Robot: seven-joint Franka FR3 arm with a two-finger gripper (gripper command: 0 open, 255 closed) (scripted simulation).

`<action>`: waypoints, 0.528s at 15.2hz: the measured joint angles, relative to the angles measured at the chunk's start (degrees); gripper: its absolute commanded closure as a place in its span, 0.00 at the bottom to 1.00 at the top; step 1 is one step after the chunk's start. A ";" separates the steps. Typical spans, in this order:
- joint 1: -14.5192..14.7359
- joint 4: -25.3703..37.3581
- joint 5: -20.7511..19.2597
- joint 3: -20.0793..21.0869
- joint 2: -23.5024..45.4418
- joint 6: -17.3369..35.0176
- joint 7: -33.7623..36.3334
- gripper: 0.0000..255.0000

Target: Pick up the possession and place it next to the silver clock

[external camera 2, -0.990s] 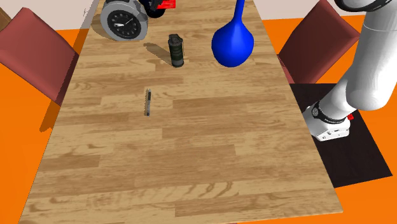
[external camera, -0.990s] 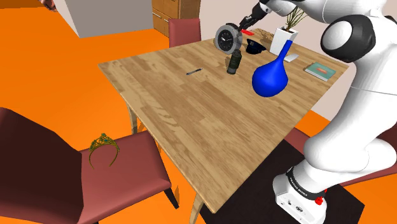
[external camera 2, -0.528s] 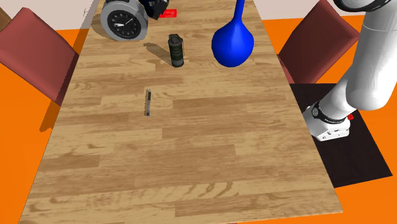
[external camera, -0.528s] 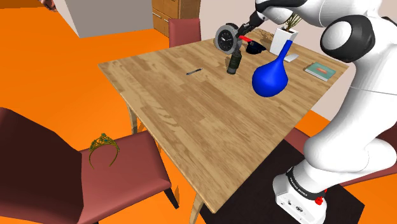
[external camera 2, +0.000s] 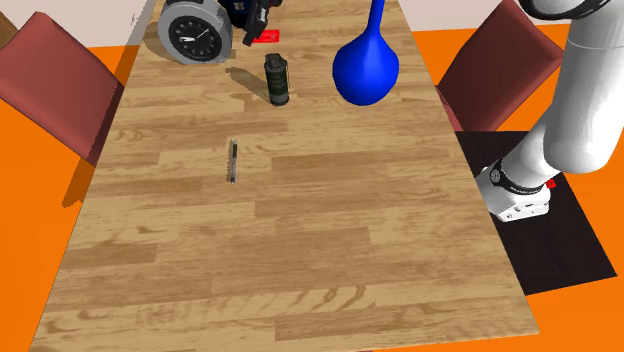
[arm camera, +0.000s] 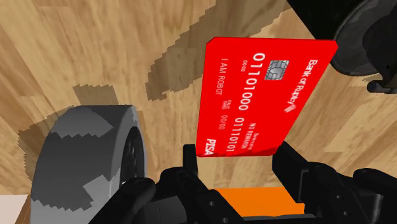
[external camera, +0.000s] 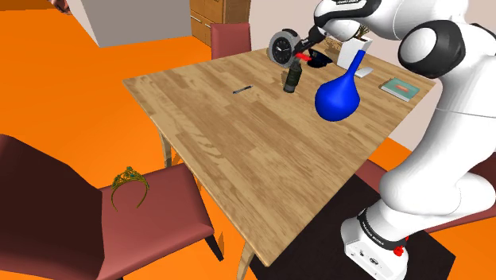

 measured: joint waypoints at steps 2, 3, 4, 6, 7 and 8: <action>-0.03 -1.03 0.33 0.17 0.44 1.42 -0.56 1.00; 0.00 -1.26 0.41 0.22 0.77 1.97 -0.73 1.00; -0.05 -1.83 0.60 0.31 0.84 2.58 -1.01 1.00; -0.22 -2.87 1.01 0.50 1.15 3.85 -1.69 1.00; -0.24 -3.26 1.16 0.58 1.42 4.49 -1.96 1.00; -0.23 -3.48 1.28 0.66 1.83 5.12 -2.19 1.00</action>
